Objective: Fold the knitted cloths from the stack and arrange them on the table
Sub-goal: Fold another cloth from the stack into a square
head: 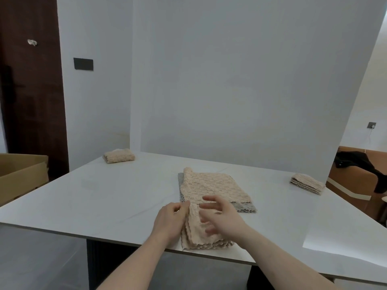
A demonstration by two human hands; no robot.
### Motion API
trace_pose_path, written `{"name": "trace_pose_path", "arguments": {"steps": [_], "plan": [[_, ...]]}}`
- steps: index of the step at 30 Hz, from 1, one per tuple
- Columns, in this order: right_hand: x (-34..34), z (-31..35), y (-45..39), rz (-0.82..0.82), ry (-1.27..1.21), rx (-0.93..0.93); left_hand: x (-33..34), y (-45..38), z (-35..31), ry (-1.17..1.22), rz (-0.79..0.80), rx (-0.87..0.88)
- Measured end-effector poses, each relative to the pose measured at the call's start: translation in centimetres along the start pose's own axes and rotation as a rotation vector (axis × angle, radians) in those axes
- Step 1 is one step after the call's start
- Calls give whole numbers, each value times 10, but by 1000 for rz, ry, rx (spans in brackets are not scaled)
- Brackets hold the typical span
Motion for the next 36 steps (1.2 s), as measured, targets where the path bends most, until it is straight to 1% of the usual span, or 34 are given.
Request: {"name": "trace_pose_path", "arguments": {"steps": [1, 3, 5, 7, 10, 13, 15, 18, 22, 24, 26, 32, 34, 36], "plan": [[-5, 1, -1, -65, 34, -64, 0, 1, 0, -8, -8, -8], [-18, -6, -3, -163, 213, -183, 1, 0, 1, -34, -19, -12], [-27, -17, -1, -157, 437, -254, 2, -2, 3, -80, -39, 1], [-31, -31, 3, -43, 588, -277, 2, -2, 3, -106, -52, 13], [-25, -54, 13, 170, 721, -231, 4, -3, 5, -120, -47, 27], [-16, -67, 21, 278, 840, -194, 7, -4, 5, -154, -18, 92], [-14, -68, 20, 311, 860, -164, 9, -1, 4, -203, 32, 170], [-14, -70, 18, 343, 878, -140, 13, 7, 3, -416, 123, 282], [-13, -72, 18, 361, 889, -137, 19, 10, 4, -663, 200, 344], [-13, -72, 19, 359, 887, -132, 21, 11, 5, -730, 226, 337], [-13, -72, 18, 343, 887, -120, 21, 12, 5, -758, 234, 295], [-13, -73, 17, 271, 909, -49, 22, 9, 2, -755, 241, 205], [-15, -70, 18, 233, 859, -63, 22, 9, 2, -767, 240, 202], [-18, -66, 20, 189, 769, -125, 21, 9, 3, -791, 238, 208]]}}
Point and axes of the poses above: each hand's wrist, its own y-axis away from the middle knuckle, its own x-axis out of the palm, z = x × y, the point moved 2 cm from there along -y, towards the middle knuckle, and after that the axes turned 15 degrees about -x, right-handed, at the moved point
